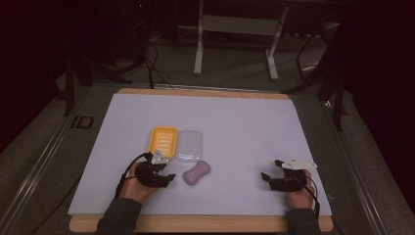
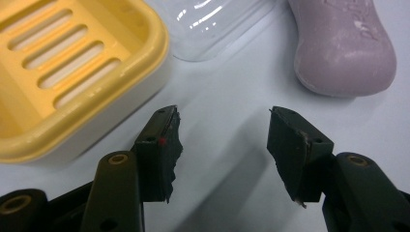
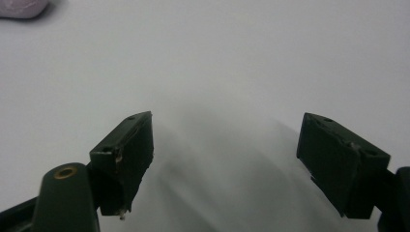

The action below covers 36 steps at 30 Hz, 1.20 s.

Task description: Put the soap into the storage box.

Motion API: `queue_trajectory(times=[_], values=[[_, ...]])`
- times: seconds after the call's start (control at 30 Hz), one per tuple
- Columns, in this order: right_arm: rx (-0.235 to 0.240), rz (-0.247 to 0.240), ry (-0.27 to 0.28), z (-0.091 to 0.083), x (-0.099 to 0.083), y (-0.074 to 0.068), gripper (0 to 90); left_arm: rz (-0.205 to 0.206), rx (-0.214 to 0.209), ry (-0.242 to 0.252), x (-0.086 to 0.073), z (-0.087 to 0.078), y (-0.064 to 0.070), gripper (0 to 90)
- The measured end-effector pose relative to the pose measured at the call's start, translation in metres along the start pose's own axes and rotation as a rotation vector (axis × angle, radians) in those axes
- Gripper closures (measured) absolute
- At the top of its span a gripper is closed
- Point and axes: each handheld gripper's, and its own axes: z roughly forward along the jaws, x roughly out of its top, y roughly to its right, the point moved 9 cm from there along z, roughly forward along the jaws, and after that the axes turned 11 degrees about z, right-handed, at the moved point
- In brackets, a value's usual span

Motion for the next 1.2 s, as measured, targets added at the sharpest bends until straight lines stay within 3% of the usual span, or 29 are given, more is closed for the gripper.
queue_trajectory(times=[0.33, 0.93, 1.2], values=[[-0.009, -0.012, -0.005, 0.001, 0.0, 0.0, 20.3, -0.014, -0.017, 0.01, 0.004, -0.004, -0.001, 45.2], [-0.014, -0.019, -0.009, 0.001, -0.001, -0.001, 18.9, 0.004, -0.018, 0.031, 0.019, -0.015, -0.001, 44.1], [-0.013, -0.017, -0.007, 0.001, -0.001, -0.001, 18.5, 0.02, -0.027, 0.013, 0.027, -0.018, 0.001, 43.9]])
